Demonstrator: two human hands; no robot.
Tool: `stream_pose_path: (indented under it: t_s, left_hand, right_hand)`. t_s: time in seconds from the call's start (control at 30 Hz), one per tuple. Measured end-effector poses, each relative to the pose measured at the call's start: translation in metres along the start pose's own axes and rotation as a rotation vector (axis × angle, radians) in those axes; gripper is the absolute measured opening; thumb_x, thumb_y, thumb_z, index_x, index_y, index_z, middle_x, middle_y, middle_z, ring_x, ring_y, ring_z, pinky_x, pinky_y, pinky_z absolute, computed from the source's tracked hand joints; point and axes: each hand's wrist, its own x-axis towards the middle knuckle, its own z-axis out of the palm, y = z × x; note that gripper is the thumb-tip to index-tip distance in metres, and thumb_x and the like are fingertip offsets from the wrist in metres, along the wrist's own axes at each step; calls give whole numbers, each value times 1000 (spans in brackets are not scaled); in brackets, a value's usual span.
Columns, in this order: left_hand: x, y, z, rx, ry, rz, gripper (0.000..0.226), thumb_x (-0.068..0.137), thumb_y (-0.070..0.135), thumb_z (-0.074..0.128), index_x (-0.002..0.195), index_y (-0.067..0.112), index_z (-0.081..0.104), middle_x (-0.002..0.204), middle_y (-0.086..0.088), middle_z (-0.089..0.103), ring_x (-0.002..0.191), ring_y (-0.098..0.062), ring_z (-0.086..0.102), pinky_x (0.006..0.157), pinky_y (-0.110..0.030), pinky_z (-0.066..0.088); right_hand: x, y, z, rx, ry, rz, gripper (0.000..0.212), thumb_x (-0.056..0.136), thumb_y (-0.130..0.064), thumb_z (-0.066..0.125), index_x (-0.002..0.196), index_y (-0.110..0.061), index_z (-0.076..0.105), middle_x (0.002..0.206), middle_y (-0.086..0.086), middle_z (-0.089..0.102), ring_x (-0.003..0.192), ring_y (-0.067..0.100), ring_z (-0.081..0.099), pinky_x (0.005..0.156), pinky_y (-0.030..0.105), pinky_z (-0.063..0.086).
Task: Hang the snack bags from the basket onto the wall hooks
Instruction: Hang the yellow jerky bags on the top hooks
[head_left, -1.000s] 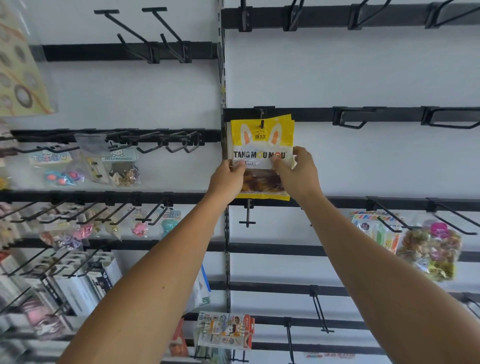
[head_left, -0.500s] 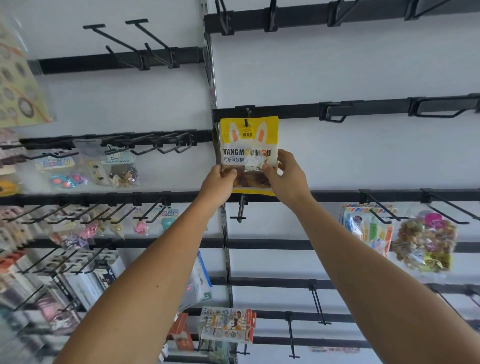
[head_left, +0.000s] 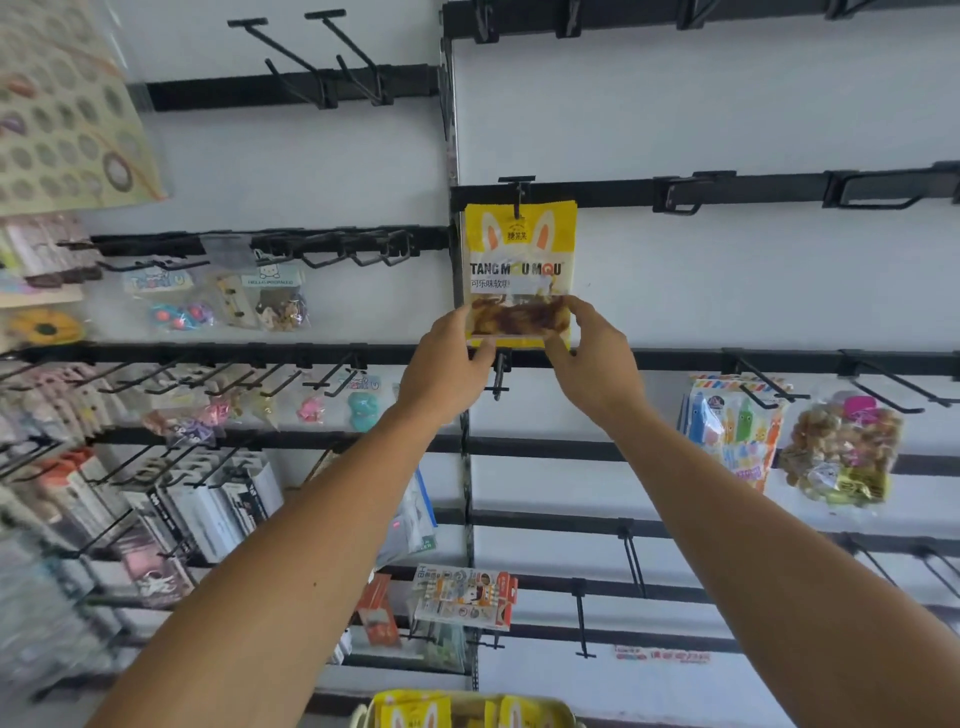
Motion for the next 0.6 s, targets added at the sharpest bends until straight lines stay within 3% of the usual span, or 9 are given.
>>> stream_pose_path:
  t_s: [0.1, 0.3, 0.43, 0.6]
  left_hand:
    - [-19, -12, -7, 95, -3, 77, 52, 103, 38, 48, 150, 21, 36, 150, -1, 46, 136, -23, 43, 99, -40, 44]
    - [-63, -64, -26, 326, 61, 323, 53, 100, 36, 49, 145, 7, 47, 145, -13, 52, 136, -33, 45, 107, -49, 43]
    - [-110, -102, -17, 325, 19, 404, 49, 98, 35, 51, 139, 7, 52, 139, -14, 57, 129, -33, 52, 102, -46, 46]
    - [-182, -169, 19, 318, -123, 354, 47, 96, 33, 55, 136, 7, 55, 134, -14, 60, 123, -33, 56, 94, -47, 50]
  right_hand:
    - [-22, -14, 12, -108, -2, -44, 53, 100, -34, 51, 150, -20, 38, 145, 3, 52, 127, 27, 51, 98, 43, 49]
    - [-81, -46, 46, -394, 8, -120, 53, 101, -33, 48, 150, -13, 38, 157, 6, 38, 146, 24, 28, 116, 42, 31]
    - [-135, -41, 80, -475, 18, -181, 48, 98, -26, 53, 142, -9, 49, 150, 10, 47, 141, 31, 38, 107, 51, 39]
    - [-209, -11, 131, -529, -106, -218, 45, 93, -27, 50, 134, -9, 57, 139, 10, 58, 129, 32, 51, 98, 48, 46]
